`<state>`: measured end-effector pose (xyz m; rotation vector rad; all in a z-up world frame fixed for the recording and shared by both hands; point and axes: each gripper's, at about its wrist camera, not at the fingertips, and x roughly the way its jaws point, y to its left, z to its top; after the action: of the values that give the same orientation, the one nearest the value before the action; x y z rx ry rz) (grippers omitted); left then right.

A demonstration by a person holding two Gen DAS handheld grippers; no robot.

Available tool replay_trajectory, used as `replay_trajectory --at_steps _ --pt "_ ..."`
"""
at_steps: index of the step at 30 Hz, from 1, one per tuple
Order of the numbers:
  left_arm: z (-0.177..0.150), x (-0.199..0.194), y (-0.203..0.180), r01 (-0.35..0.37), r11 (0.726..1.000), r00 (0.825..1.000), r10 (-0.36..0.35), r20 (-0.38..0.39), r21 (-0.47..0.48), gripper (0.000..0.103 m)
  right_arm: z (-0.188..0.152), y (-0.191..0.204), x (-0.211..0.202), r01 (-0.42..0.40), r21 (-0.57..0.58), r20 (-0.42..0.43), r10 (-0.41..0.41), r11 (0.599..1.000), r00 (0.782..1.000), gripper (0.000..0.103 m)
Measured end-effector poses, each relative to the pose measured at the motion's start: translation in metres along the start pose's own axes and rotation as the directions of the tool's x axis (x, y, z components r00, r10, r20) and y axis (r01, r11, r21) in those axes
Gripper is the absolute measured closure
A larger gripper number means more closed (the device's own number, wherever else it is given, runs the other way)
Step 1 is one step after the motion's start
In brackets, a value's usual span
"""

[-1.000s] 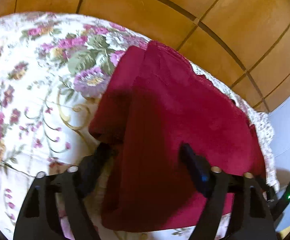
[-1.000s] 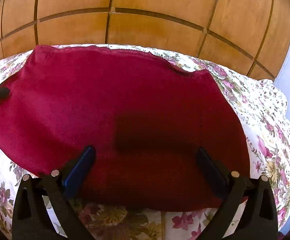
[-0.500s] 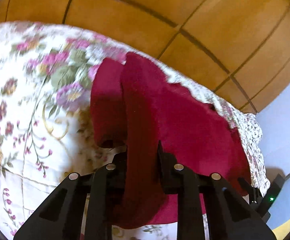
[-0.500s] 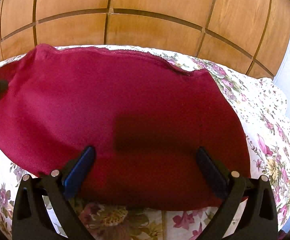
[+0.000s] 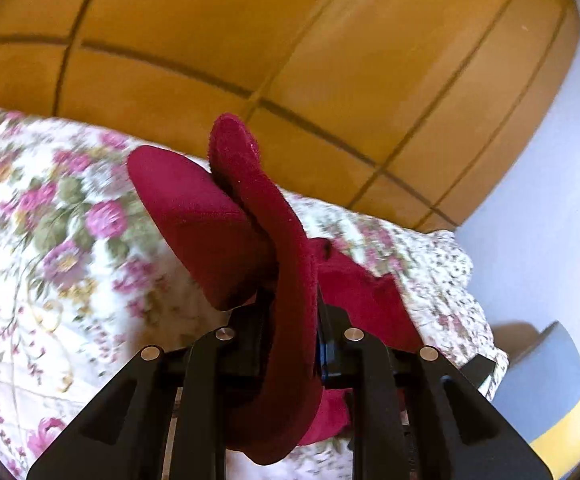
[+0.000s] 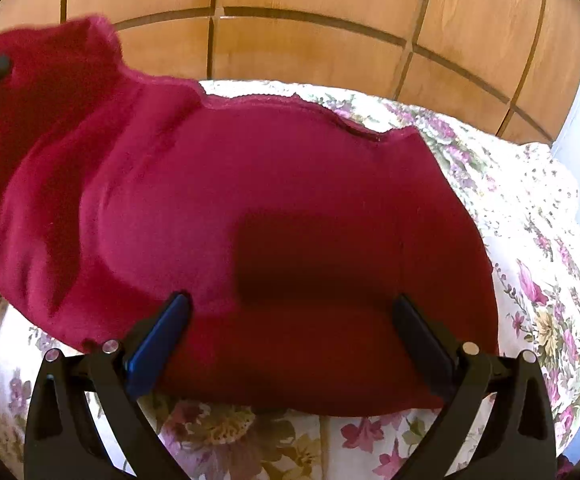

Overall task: Fold small clothes
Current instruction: 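Grasp the shirt edge with the left gripper and lift it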

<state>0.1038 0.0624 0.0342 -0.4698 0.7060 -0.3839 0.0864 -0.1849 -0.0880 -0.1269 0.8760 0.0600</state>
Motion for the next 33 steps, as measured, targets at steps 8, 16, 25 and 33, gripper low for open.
replay_trajectory --at_steps 8,16,25,33 --pt "0.009 0.01 -0.027 0.043 0.998 0.999 -0.043 0.007 0.045 0.085 0.007 -0.064 -0.021 0.011 0.222 0.015 -0.015 0.975 1.0 0.002" --pt "0.009 0.015 -0.036 0.067 0.996 0.998 -0.067 0.003 0.06 0.085 -0.01 -0.114 0.01 0.137 0.381 -0.162 -0.08 0.914 0.984 0.002" --pt "0.008 0.024 -0.066 0.113 0.987 0.994 -0.112 -0.014 0.113 0.085 -0.014 -0.141 -0.003 0.067 0.545 -0.146 0.015 0.836 0.989 0.002" --pt "-0.001 0.049 -0.11 0.168 0.97 0.985 -0.158 -0.073 0.177 0.085 -0.022 -0.18 -0.019 0.046 0.697 -0.088 0.022 0.715 0.996 0.002"
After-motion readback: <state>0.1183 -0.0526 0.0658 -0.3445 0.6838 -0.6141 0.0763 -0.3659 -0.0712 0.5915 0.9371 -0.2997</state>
